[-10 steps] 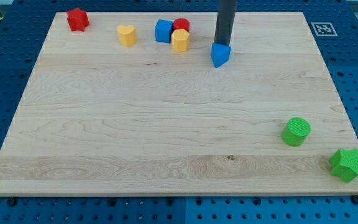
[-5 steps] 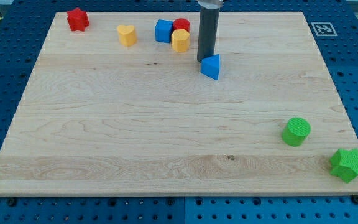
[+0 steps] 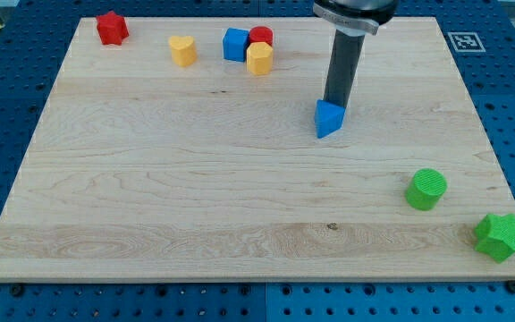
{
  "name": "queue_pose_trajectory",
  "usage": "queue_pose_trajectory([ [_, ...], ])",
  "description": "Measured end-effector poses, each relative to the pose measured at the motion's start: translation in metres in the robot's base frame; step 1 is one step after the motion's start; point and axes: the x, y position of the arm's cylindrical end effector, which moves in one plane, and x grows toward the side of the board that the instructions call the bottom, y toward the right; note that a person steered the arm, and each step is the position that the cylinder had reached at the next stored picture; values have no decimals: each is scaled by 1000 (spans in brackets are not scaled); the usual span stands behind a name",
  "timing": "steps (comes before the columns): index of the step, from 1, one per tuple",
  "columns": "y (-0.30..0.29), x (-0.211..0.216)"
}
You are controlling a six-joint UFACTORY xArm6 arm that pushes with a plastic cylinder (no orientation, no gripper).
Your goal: Place the blue triangle diagonally to yellow hexagon
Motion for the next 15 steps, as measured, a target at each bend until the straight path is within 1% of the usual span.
queue_pose_trajectory([
  [1, -3, 11],
  [3, -37, 3],
  [5, -38, 8],
  [11, -43, 87],
  [13, -14, 87],
  [14, -13, 87],
  [15, -33, 82],
])
